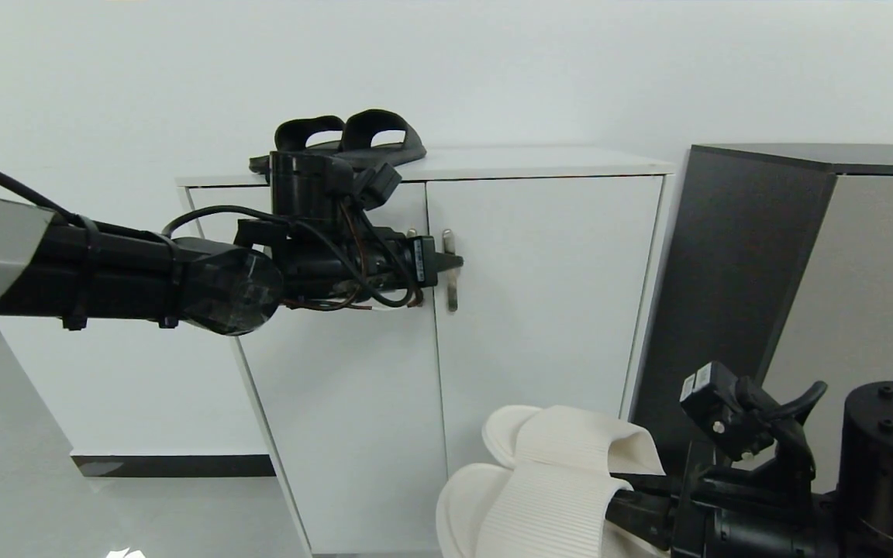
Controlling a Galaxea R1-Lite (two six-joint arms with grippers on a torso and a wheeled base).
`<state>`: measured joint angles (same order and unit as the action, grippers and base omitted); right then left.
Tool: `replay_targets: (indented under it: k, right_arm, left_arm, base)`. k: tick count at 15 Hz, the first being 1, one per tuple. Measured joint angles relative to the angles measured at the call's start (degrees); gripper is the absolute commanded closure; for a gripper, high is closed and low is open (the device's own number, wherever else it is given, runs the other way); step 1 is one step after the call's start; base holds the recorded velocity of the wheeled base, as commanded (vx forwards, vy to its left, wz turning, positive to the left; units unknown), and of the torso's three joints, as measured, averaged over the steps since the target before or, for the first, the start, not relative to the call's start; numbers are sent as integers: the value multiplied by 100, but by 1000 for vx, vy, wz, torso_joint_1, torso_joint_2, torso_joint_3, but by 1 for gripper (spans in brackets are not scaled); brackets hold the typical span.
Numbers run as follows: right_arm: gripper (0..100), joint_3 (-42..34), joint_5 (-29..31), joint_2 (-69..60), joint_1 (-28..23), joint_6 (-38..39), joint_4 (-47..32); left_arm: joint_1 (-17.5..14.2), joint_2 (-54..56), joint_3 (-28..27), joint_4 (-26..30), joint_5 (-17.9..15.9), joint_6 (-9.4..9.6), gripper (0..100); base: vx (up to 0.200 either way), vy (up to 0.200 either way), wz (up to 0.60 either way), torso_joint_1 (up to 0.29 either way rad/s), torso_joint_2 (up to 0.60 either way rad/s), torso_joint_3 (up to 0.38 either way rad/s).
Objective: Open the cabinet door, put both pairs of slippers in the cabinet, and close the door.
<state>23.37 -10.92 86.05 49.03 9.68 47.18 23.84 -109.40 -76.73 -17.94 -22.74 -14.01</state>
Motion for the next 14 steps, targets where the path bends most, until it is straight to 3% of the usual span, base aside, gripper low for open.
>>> replay_targets:
  k: [11, 14]
  right_arm:
    - [100, -146, -304, -246, -5, 0, 0]
    - [100, -245, -678, -433, 0, -77, -10]
  left_arm:
    - [156, 1941, 1924, -23, -20, -16, 100]
    - [66, 2288, 2055, -39, -26, -57, 100]
  base:
    - [0, 0, 0, 0, 0, 0]
    - [0, 0, 0, 0, 0, 0]
